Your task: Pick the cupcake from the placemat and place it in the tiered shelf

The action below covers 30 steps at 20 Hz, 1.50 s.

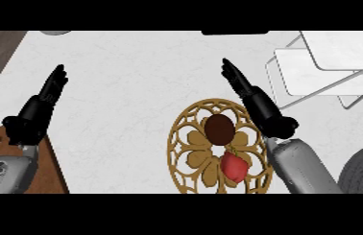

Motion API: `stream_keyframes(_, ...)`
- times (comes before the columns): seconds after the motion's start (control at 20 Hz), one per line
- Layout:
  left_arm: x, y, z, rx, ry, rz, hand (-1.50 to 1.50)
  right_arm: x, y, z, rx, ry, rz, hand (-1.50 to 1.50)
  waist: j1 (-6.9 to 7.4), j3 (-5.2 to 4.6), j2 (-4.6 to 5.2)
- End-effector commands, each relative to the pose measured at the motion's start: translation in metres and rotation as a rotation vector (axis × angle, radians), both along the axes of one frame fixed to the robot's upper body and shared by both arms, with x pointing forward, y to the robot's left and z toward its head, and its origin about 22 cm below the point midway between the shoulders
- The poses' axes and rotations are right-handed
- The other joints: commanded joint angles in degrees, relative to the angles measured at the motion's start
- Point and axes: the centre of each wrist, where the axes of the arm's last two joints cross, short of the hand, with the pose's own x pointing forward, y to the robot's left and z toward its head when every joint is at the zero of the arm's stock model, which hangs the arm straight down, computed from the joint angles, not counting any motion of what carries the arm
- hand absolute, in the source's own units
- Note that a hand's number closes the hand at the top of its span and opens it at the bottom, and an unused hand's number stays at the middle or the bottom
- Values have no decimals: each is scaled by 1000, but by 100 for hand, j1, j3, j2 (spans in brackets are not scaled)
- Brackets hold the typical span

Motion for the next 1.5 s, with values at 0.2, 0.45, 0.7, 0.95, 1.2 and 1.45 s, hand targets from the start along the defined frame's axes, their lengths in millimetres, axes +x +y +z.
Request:
stream_keyframes(0.2, 6, -64, -9, -77, 56, -51, 0, 38, -53, 36, 36, 157, -203, -150, 131, -29, -21)
stream_keyframes(0.45, -3, -64, -21, -118, 85, -47, 0, 14, -128, -1, -338, 112, -574, 150, -145, -128, 39)
stream_keyframes(0.7, -3, -79, -17, -131, 101, -69, 0, -9, -92, -66, -64, 75, -887, -150, 116, -20, -16)
stream_keyframes(0.95, -13, -101, -25, -157, 111, -94, 0, -25, -124, -70, 170, -18, -746, -150, 124, -23, -27)
stream_keyframes(1.2, -13, -124, -14, -164, 126, -82, 0, -11, -132, -20, -131, 100, -488, -150, 105, -34, -58)
stream_keyframes(1.45, -15, -106, -21, -136, 125, -86, 0, -9, -87, 28, -270, 79, -429, -150, 120, -38, -51)
